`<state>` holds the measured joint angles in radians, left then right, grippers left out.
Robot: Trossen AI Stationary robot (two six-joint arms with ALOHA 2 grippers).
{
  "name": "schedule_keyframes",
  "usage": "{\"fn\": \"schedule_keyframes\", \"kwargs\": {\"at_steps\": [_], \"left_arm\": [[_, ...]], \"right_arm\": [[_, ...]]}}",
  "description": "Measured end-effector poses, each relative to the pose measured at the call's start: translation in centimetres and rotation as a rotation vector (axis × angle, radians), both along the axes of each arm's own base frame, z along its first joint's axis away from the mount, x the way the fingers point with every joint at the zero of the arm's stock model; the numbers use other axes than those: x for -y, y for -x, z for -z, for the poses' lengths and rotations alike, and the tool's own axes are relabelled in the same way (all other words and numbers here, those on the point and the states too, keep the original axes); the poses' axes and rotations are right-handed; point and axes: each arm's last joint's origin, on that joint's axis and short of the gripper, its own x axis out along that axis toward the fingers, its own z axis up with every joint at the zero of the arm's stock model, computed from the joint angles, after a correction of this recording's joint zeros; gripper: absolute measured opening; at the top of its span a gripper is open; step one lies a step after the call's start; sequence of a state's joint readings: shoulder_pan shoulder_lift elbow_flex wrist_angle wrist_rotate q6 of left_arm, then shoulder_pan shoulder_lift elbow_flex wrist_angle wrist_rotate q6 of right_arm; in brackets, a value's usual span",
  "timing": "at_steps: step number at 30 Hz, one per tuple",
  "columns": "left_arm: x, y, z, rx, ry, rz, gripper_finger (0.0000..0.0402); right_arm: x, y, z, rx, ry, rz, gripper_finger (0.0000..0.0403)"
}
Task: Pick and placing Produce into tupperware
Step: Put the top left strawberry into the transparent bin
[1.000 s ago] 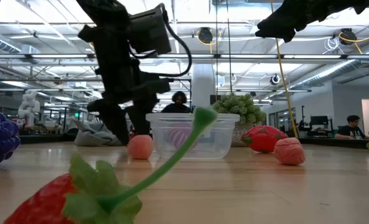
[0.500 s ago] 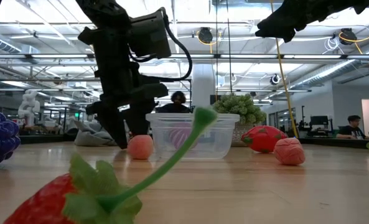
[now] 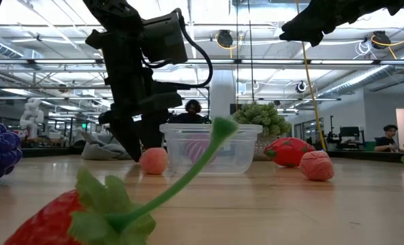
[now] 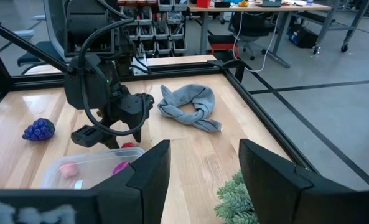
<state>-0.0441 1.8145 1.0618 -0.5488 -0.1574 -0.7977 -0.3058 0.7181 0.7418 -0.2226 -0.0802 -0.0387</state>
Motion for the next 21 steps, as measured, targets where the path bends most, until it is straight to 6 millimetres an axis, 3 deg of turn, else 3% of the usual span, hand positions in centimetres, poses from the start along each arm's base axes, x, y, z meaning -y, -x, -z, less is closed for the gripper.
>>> {"fn": "schedule_keyframes", "kwargs": {"at_steps": [21], "left_arm": [[0.00, 0.00, 0.00, -0.001, -0.003, 0.009, 0.0268]], "right_arm": [[0.00, 0.00, 0.00, 0.000, -0.001, 0.000, 0.0183]]}}
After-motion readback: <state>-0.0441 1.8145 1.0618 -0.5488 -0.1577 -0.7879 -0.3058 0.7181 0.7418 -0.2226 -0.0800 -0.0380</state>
